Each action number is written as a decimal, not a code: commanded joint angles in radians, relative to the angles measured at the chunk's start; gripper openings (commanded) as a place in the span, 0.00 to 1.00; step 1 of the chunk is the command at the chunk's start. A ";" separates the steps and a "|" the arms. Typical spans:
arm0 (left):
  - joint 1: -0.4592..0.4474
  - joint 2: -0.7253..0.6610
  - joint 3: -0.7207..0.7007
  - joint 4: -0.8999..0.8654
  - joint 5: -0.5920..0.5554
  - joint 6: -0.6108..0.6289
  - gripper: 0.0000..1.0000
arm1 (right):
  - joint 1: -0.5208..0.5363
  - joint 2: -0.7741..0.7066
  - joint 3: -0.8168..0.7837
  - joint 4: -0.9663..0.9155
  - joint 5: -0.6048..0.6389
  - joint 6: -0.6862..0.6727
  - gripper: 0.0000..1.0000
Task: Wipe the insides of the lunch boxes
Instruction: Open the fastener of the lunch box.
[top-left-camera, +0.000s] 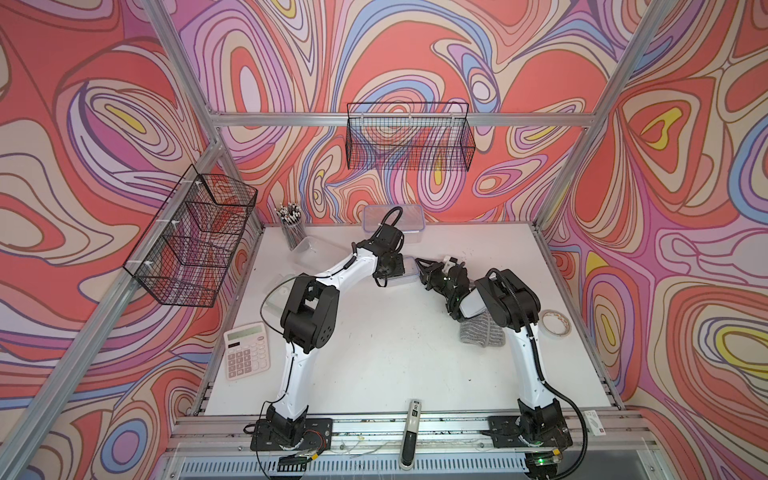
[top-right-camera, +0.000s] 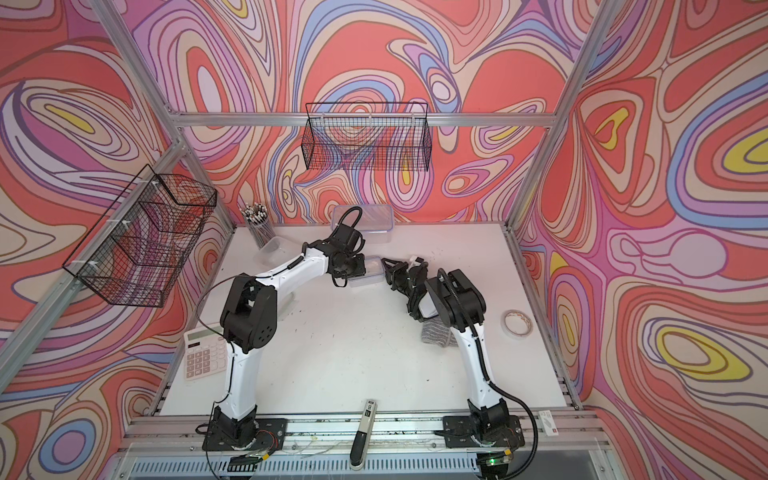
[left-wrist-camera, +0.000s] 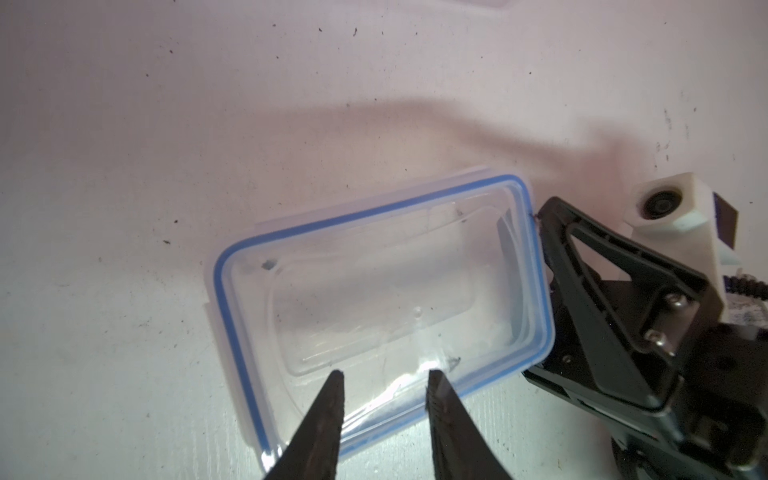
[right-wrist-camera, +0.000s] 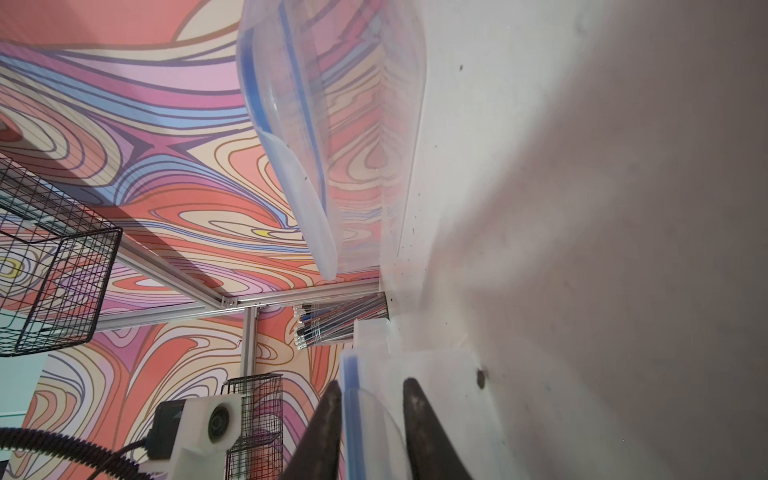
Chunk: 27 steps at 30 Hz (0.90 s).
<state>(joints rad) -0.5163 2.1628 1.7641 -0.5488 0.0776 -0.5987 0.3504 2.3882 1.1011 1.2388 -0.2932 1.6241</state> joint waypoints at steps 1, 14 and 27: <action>-0.001 0.076 -0.068 -0.128 0.012 -0.013 0.37 | 0.008 0.002 -0.002 0.089 0.011 0.033 0.22; -0.001 0.078 -0.066 -0.132 0.005 -0.013 0.36 | 0.010 -0.036 -0.052 0.071 0.031 0.012 0.05; 0.000 0.057 0.002 -0.137 -0.013 0.003 0.41 | 0.013 -0.150 -0.171 0.000 0.058 -0.046 0.09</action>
<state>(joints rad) -0.5171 2.1616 1.7744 -0.5503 0.0772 -0.6022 0.3553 2.2879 0.9596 1.2419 -0.2325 1.5642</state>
